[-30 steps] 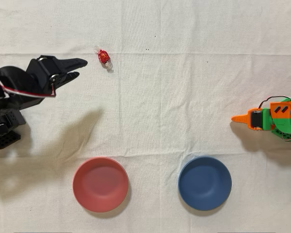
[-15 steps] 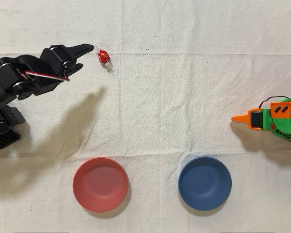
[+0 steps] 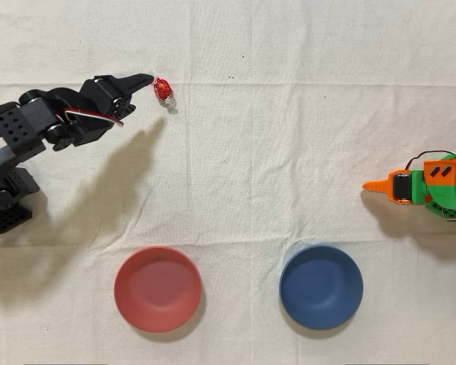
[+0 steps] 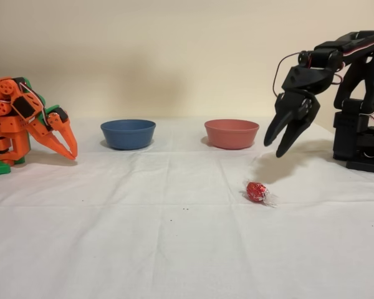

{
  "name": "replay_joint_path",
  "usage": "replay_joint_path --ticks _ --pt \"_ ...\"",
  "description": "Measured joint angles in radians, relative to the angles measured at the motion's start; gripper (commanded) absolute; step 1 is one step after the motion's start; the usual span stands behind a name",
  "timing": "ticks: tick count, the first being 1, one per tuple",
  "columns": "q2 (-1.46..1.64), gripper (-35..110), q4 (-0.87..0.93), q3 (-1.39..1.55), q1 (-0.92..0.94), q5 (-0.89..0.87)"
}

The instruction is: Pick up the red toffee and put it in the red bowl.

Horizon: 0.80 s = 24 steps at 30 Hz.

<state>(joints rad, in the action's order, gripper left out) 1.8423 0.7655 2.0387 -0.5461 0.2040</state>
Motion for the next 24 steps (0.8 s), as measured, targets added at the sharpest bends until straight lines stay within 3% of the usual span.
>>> replay_joint_path --ticks 24 --pt "-0.293 29 -0.130 -0.118 -0.043 0.035"
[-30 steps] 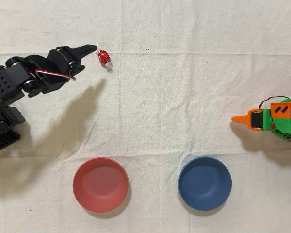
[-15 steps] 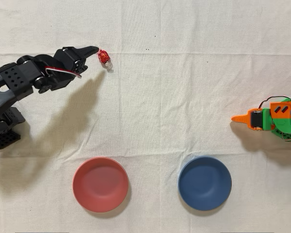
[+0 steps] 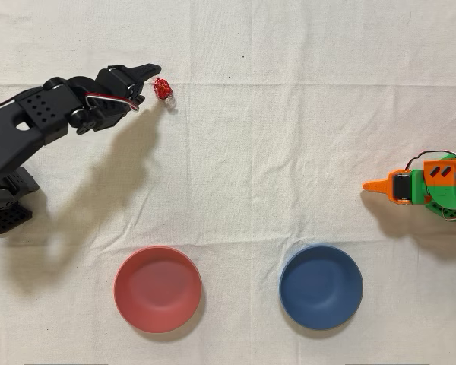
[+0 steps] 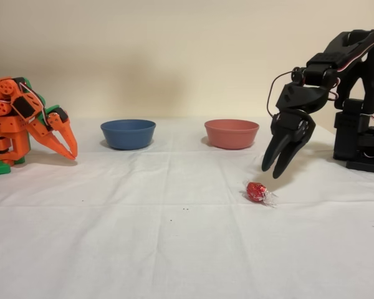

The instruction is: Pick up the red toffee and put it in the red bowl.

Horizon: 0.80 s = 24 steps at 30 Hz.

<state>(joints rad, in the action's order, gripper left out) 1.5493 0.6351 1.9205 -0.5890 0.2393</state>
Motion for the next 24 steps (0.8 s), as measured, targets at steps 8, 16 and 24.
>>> replay_joint_path --ticks 8,16,24 --pt "-0.080 29 -0.029 -0.054 0.000 0.000" --pt "-0.146 29 -0.048 -0.106 0.000 0.017" --pt "-0.187 29 -0.087 -0.123 0.000 0.017"
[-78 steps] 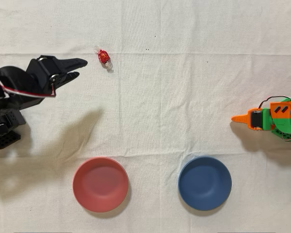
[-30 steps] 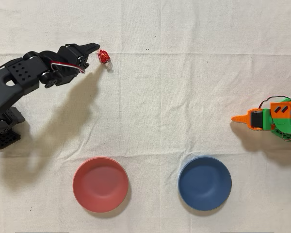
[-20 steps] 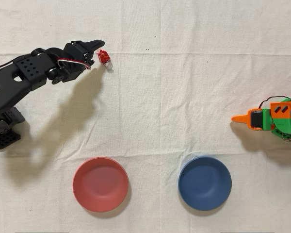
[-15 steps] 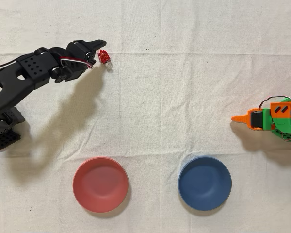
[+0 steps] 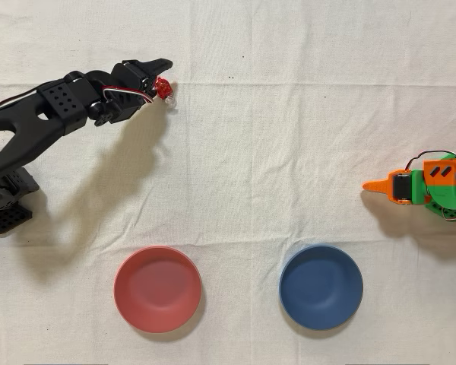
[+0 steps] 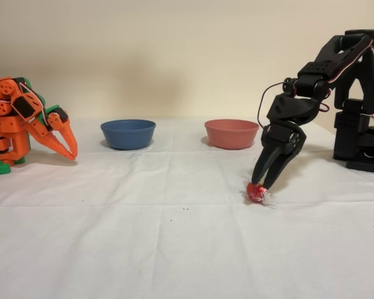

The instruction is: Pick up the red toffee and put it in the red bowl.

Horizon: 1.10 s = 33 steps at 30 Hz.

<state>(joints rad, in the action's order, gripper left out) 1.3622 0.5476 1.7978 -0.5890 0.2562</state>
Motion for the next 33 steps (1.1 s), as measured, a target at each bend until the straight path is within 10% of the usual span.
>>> replay_joint_path --ticks 33 --pt "-0.092 29 -0.132 0.003 0.025 0.055"
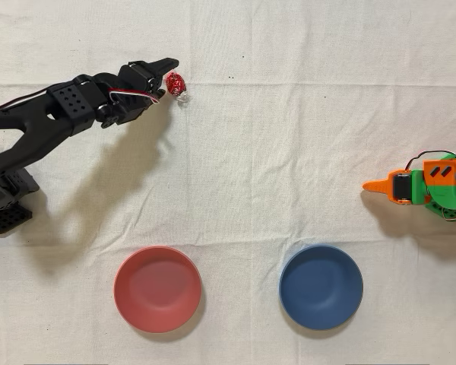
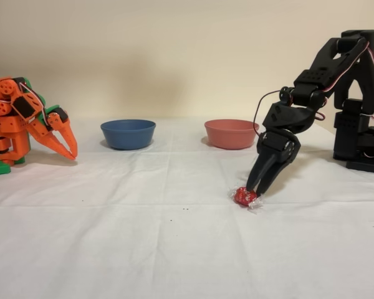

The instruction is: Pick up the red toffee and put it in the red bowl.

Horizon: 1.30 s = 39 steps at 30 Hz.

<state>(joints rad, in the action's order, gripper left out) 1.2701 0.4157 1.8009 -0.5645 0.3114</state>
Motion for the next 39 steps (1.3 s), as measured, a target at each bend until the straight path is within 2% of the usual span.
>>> replay_joint_path --ticks 11,17,25,39 --pt "-0.069 28 -0.002 -0.051 0.012 0.025" --pt "-0.091 16 -0.023 -0.071 0.032 0.034" --pt "-0.091 7 -0.023 -0.071 0.035 0.032" --pt "-0.002 5 -0.009 0.015 0.040 0.032"
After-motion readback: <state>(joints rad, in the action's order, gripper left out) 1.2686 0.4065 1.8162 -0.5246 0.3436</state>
